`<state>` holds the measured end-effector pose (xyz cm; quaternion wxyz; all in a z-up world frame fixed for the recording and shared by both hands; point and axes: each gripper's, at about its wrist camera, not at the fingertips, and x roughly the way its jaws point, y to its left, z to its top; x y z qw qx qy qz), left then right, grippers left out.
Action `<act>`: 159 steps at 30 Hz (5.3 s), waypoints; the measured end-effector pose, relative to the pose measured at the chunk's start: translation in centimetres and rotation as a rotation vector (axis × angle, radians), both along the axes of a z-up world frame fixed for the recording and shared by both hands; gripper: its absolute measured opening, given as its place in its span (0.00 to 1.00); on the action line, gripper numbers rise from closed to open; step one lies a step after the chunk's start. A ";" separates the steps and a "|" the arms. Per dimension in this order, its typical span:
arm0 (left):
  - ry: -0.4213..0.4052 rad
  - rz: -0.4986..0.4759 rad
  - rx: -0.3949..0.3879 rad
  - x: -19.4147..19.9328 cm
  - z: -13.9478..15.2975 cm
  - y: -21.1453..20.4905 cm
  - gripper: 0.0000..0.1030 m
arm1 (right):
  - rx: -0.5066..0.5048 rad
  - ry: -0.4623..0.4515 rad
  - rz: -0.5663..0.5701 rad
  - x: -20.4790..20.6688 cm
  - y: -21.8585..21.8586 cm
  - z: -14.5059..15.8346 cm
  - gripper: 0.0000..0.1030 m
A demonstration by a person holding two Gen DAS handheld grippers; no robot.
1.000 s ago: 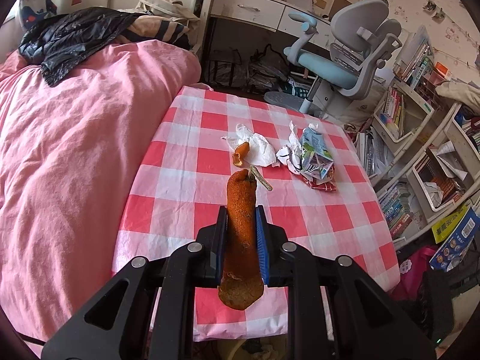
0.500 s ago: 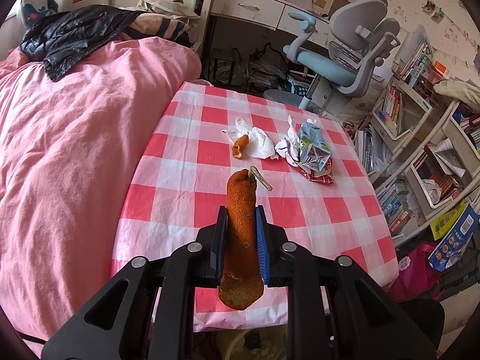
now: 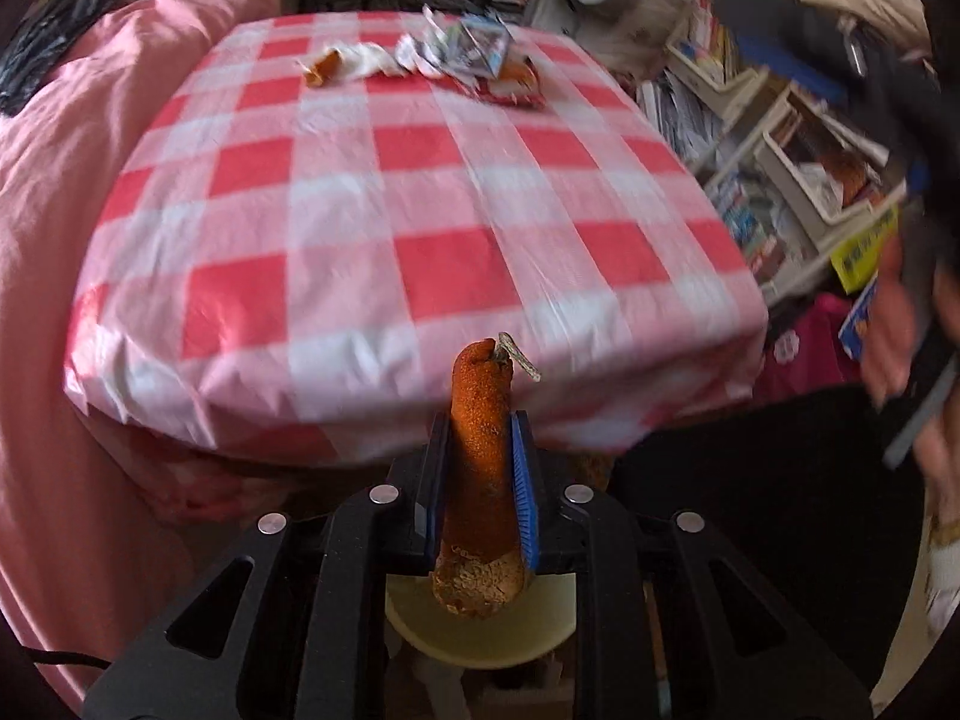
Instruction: Collect trash
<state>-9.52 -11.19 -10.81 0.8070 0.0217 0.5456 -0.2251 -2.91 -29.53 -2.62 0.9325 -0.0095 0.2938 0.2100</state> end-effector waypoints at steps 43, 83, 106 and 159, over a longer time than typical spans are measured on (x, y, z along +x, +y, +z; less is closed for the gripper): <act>-0.318 0.475 0.049 9.9 7.4 9.0 0.92 | 0.052 0.044 -0.259 1.8 -7.2 -1.7 0.91; -0.283 0.380 0.035 14.1 6.3 7.9 0.92 | -0.001 0.074 -0.163 4.3 -4.3 -3.3 0.91; -0.223 0.283 0.055 26.2 1.1 3.0 0.73 | 0.437 0.216 -0.204 17.2 -7.6 -6.2 0.87; -0.095 0.175 0.105 16.7 0.2 3.4 0.17 | -0.059 0.407 0.049 8.9 -0.2 -9.5 0.47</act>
